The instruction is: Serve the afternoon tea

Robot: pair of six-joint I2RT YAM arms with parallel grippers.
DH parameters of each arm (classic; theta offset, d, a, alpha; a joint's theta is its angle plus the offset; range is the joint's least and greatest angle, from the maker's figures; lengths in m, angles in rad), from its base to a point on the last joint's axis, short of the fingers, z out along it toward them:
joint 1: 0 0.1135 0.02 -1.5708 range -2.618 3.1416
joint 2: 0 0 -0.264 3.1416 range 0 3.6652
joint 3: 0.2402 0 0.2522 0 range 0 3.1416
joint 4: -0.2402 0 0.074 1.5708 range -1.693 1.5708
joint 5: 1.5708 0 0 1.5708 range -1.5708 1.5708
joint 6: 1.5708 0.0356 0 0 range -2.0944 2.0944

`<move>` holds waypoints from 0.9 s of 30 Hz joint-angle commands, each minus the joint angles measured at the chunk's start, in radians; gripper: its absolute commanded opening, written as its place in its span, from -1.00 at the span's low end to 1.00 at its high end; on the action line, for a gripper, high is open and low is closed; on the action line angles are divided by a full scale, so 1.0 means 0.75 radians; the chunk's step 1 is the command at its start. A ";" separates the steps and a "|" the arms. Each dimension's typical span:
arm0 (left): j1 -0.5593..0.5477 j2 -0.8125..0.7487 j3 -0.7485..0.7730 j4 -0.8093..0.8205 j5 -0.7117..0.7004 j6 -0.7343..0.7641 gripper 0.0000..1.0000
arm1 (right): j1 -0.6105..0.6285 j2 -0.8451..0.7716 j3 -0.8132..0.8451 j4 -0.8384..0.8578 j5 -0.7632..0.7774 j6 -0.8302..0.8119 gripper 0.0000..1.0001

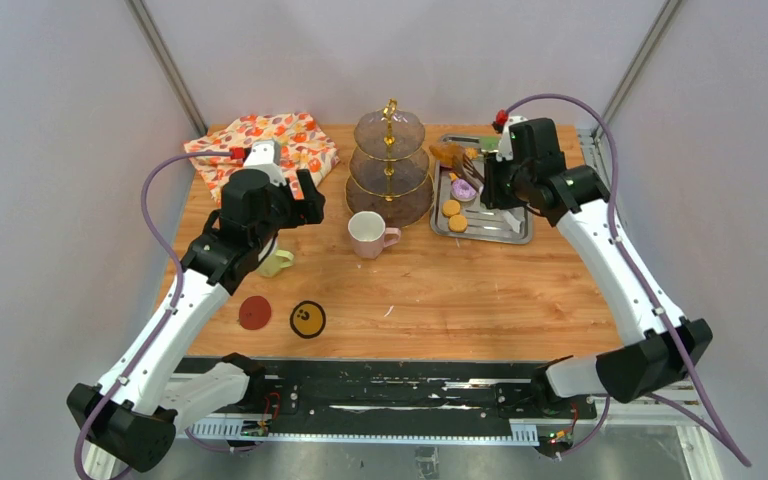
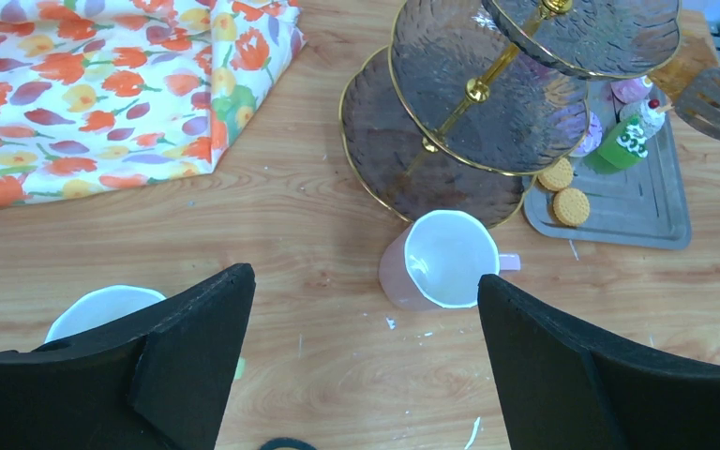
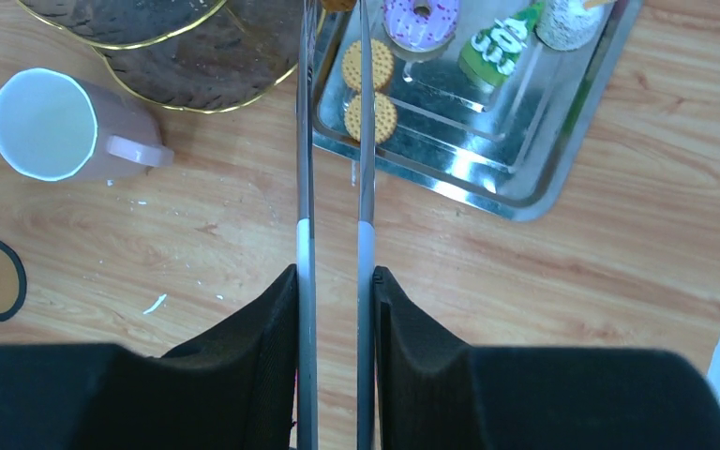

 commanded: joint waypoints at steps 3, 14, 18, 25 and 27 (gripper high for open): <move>-0.008 -0.063 -0.022 0.026 -0.066 -0.012 0.88 | 0.042 0.156 0.141 0.073 0.012 -0.067 -0.99; -0.008 -0.060 0.018 -0.042 -0.070 0.016 0.89 | 0.067 0.337 0.318 0.098 -0.079 -0.099 -0.99; -0.007 -0.060 0.022 -0.054 -0.082 0.014 0.89 | 0.078 0.407 0.364 0.120 -0.141 -0.085 -0.99; -0.008 -0.067 0.020 -0.060 -0.094 0.022 0.89 | 0.087 0.505 0.412 0.136 -0.201 -0.072 -0.99; -0.008 -0.062 0.020 -0.068 -0.092 0.020 0.89 | 0.087 0.517 0.407 0.147 -0.222 -0.062 -0.99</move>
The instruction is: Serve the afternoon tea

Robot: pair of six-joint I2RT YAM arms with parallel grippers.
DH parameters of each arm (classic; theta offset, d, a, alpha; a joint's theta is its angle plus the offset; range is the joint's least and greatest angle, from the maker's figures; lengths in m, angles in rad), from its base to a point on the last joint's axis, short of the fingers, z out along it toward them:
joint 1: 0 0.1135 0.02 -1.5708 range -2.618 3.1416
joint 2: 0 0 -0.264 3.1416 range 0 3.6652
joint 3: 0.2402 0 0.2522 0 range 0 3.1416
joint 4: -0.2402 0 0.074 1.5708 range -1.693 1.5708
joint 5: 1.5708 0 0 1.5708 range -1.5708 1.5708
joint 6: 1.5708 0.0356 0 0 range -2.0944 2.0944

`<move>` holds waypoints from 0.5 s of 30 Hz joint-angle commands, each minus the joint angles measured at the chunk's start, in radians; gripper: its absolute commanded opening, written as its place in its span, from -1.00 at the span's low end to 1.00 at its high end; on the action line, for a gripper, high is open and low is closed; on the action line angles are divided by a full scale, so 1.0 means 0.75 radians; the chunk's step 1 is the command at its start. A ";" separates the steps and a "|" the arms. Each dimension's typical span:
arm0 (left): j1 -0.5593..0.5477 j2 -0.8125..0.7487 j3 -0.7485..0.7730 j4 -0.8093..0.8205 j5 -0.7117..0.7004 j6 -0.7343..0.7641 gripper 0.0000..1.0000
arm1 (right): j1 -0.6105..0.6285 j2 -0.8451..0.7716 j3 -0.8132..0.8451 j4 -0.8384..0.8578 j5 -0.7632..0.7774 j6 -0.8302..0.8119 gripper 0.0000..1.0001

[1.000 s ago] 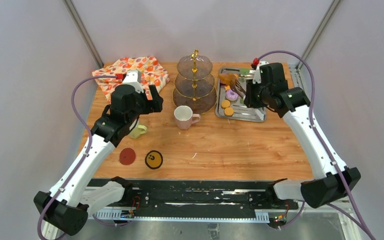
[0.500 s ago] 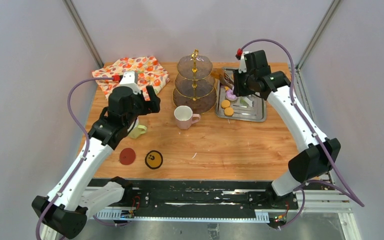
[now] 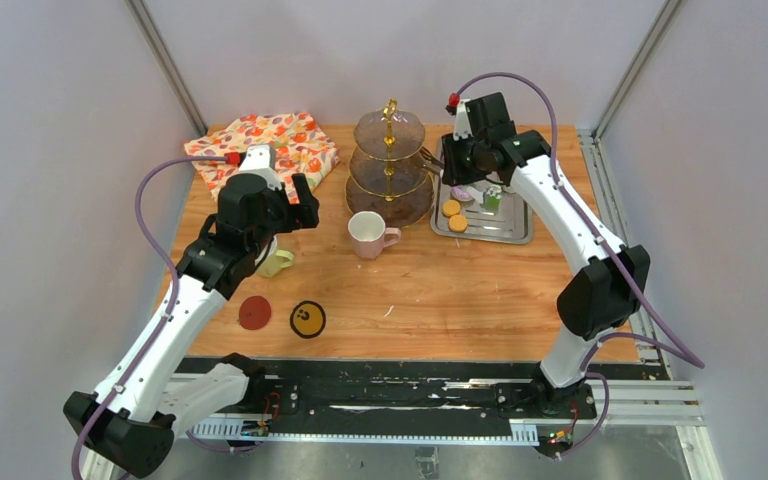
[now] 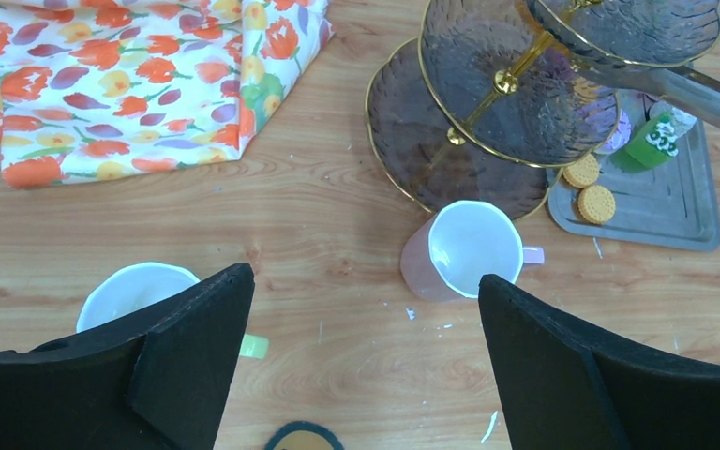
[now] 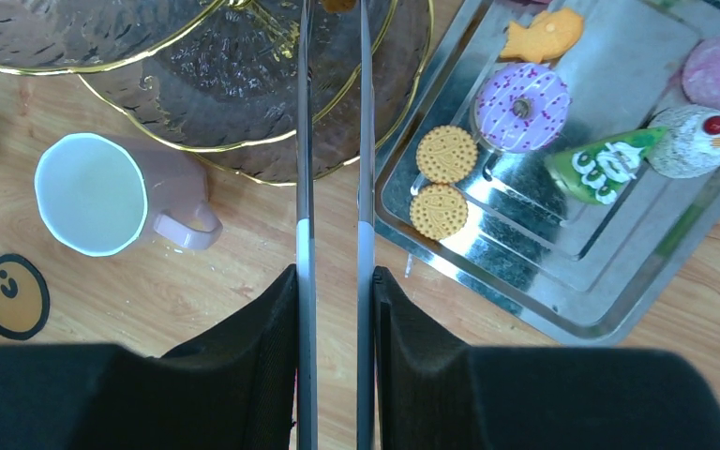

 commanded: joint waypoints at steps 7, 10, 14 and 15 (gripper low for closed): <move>-0.008 -0.010 0.018 0.003 -0.023 0.006 0.89 | 0.021 0.038 0.018 0.111 -0.089 0.049 -0.40; -0.008 0.002 0.026 0.002 -0.021 0.009 0.89 | 0.021 0.034 0.025 0.120 -0.096 0.060 -0.21; -0.007 0.005 0.028 0.003 -0.015 0.010 0.89 | 0.021 0.027 0.027 0.124 -0.095 0.057 -0.14; -0.008 0.003 0.026 0.002 -0.016 0.010 0.89 | 0.022 0.025 0.026 0.124 -0.096 0.056 -0.14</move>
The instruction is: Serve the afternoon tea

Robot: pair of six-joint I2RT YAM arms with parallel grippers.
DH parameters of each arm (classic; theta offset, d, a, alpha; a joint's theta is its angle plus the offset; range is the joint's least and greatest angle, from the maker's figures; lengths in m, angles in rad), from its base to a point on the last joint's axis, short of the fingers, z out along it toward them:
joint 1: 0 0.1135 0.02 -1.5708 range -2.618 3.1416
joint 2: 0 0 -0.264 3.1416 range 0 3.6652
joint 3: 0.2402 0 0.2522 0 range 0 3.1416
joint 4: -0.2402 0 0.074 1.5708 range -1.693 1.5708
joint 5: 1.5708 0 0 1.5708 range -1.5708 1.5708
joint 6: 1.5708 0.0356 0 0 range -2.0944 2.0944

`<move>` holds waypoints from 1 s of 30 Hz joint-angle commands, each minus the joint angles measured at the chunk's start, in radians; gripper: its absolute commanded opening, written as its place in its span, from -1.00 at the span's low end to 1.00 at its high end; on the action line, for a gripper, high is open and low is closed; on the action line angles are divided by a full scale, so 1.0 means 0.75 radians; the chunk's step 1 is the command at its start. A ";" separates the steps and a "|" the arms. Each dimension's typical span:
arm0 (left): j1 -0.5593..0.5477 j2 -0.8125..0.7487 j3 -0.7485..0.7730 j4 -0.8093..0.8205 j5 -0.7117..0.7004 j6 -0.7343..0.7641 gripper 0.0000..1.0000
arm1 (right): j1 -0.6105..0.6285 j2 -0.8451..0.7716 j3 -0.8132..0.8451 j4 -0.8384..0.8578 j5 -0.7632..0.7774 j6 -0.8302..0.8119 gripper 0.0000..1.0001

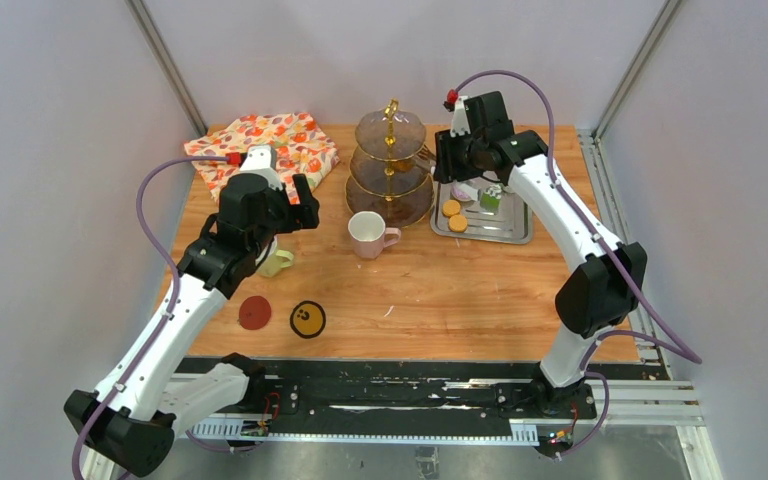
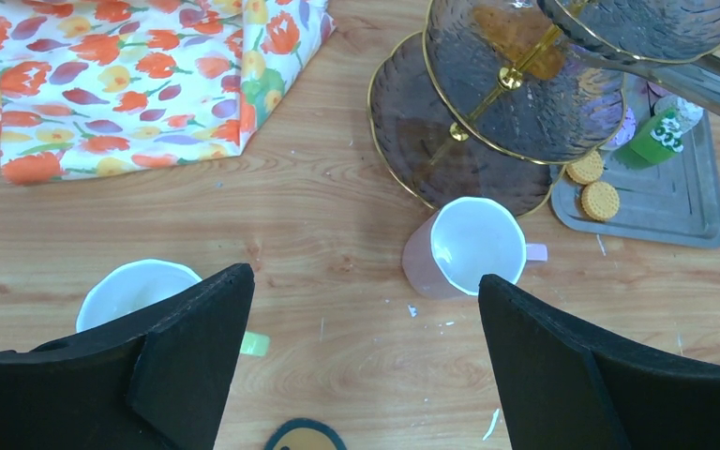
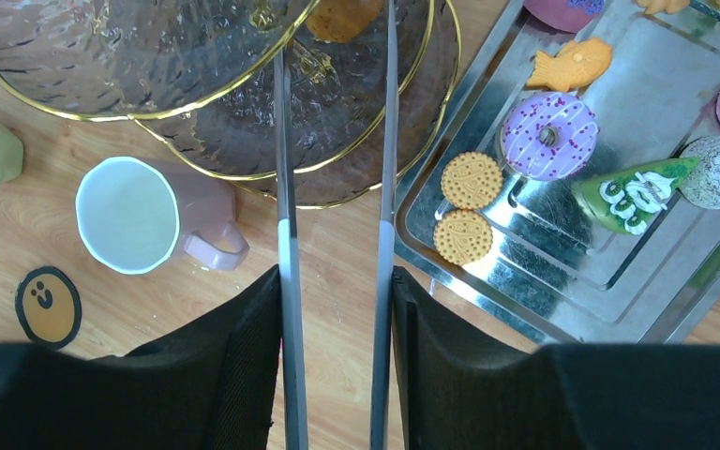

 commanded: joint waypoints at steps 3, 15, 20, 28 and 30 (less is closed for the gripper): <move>-0.006 -0.005 0.022 0.014 -0.015 0.014 0.89 | 0.021 -0.033 0.012 0.048 -0.003 0.020 -0.26; -0.007 0.003 0.025 0.034 0.044 0.017 0.89 | 0.010 -0.334 -0.207 0.026 0.278 0.027 -0.98; -0.007 -0.005 0.023 0.018 0.031 0.030 0.89 | -0.077 -0.520 -0.405 0.009 0.361 0.016 -0.99; -0.007 0.009 0.020 0.035 0.054 0.021 0.89 | -0.219 -0.640 -0.716 -0.046 0.315 0.026 -0.48; -0.007 0.020 0.023 0.041 0.070 0.014 0.89 | -0.219 -0.634 -0.752 -0.046 0.301 0.028 -0.40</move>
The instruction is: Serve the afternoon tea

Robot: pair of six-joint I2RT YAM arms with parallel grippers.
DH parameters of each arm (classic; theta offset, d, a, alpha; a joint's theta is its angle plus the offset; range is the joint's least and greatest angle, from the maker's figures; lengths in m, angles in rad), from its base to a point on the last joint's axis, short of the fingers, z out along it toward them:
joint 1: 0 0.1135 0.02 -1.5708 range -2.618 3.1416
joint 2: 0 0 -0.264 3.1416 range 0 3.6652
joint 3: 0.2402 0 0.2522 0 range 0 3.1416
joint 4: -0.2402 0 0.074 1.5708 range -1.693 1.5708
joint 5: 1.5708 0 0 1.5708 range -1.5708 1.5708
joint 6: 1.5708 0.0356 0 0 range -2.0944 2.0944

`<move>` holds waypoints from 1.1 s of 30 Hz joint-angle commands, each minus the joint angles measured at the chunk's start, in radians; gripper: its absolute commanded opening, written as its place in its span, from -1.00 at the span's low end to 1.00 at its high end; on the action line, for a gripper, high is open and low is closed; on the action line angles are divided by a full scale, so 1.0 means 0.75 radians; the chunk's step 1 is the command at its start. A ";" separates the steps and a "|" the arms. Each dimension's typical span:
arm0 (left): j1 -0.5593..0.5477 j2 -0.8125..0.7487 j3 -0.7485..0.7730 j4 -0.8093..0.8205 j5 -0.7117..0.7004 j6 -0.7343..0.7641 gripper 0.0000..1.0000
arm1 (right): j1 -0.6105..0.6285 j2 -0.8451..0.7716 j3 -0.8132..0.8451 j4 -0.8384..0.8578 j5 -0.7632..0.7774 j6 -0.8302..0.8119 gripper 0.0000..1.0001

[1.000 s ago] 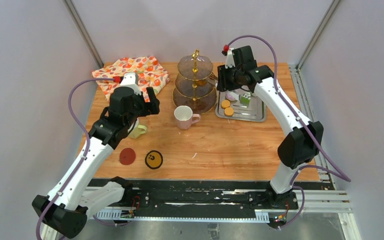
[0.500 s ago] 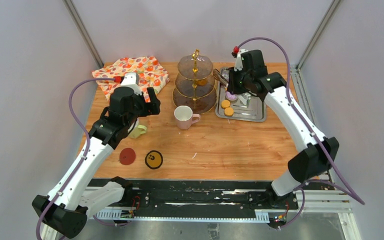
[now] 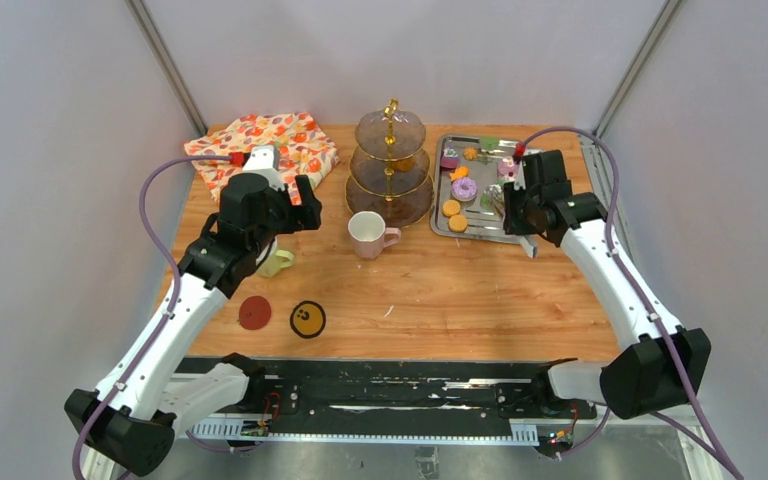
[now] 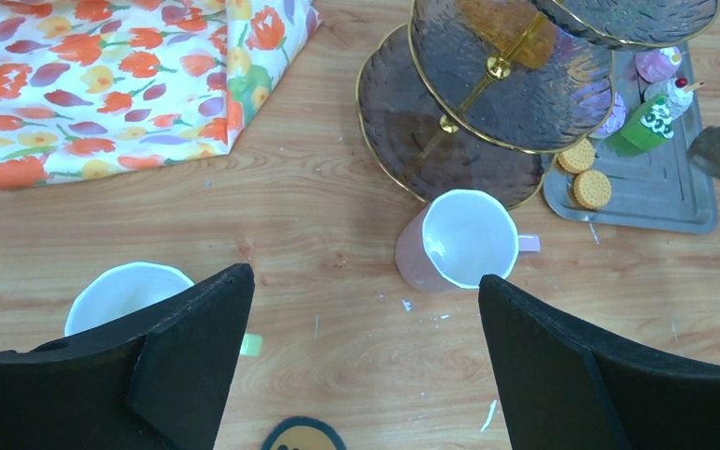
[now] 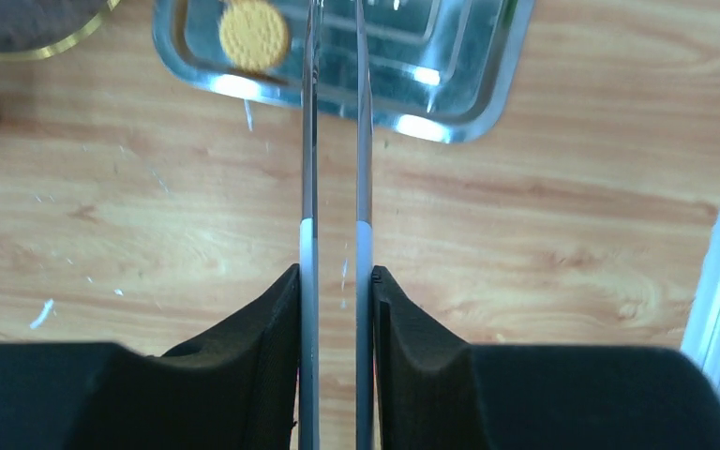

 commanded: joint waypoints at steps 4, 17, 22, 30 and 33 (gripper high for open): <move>-0.007 0.022 0.022 0.044 0.037 -0.018 0.89 | -0.006 0.032 -0.069 -0.009 -0.133 0.003 -0.35; -0.008 -0.004 0.008 0.031 0.003 -0.029 0.89 | 0.069 0.213 0.014 0.037 -0.155 -0.005 -0.16; -0.008 -0.007 0.013 0.035 -0.009 -0.021 0.89 | 0.099 0.269 0.042 0.030 -0.093 -0.012 -0.10; -0.008 0.008 0.004 0.036 -0.008 -0.019 0.89 | 0.117 0.314 0.038 0.030 -0.051 -0.030 -0.07; -0.008 0.010 0.004 0.041 -0.008 -0.018 0.89 | 0.122 0.330 0.039 0.028 -0.057 -0.034 -0.06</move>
